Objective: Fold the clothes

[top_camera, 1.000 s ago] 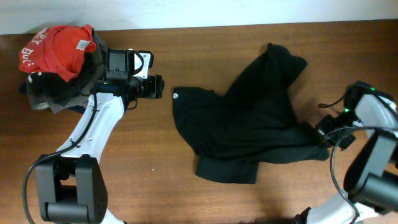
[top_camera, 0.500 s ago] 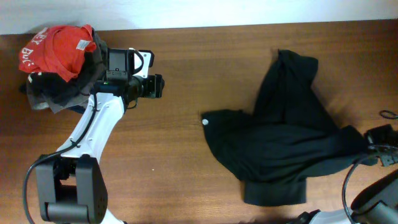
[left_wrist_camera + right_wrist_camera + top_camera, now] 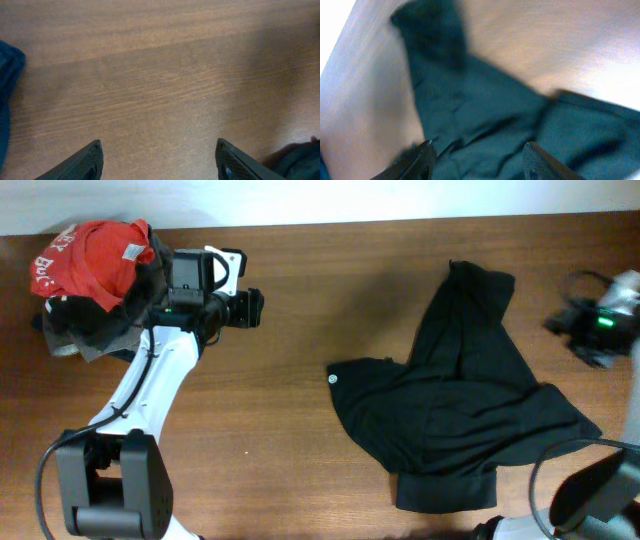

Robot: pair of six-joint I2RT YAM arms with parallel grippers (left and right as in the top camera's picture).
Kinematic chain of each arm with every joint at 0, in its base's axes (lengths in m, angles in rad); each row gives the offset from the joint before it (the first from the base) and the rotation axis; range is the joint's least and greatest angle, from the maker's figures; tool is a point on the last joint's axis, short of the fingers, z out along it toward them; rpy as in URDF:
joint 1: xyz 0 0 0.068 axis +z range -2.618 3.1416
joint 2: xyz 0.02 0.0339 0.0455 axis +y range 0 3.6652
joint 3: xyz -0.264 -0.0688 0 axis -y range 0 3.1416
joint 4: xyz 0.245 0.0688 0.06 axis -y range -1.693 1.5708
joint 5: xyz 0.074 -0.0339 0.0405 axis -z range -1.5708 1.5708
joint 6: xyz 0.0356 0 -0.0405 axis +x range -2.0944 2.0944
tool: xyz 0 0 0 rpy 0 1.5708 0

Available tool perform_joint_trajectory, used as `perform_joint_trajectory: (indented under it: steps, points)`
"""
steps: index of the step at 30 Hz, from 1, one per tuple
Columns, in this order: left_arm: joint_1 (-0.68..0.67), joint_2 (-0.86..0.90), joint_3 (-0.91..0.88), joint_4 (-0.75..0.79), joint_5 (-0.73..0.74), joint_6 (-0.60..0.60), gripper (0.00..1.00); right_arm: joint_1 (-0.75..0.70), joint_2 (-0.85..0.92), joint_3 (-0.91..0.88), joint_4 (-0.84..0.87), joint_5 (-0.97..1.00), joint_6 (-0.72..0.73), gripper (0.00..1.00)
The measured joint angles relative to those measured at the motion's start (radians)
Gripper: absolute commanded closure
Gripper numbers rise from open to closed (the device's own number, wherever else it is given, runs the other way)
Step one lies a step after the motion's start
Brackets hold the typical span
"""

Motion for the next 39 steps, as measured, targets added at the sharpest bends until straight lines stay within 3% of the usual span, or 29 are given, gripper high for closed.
perform_joint_trajectory:
  steps: [5, 12, 18, 25, 32, 39]
  points:
    - [0.000, 0.001, 0.098, -0.101, 0.000, 0.055, 0.24, 0.297, 0.045, 0.002, 0.060, 0.061, -0.023, 0.40]
    - [0.000, 0.001, 0.175, -0.195, -0.046, 0.135, 0.23, 0.482, 0.256, 0.003, 0.156, 0.090, 0.015, 0.47]
    - [0.000, 0.001, 0.179, -0.223, -0.087, 0.164, 0.23, 0.514, 0.400, 0.003, 0.249, 0.139, 0.082, 0.53]
    - [0.000, 0.001, 0.179, -0.224, -0.095, 0.175, 0.23, 0.516, 0.428, 0.003, 0.301, 0.239, 0.144, 0.59]
    - [0.000, 0.001, 0.179, -0.229, -0.095, 0.175, 0.23, 0.516, 0.431, 0.003, 0.304, 0.275, 0.160, 0.79]
    - [0.000, 0.001, 0.179, -0.229, -0.095, 0.175, 0.23, 0.516, 0.449, 0.003, 0.304, 0.282, 0.163, 0.79]
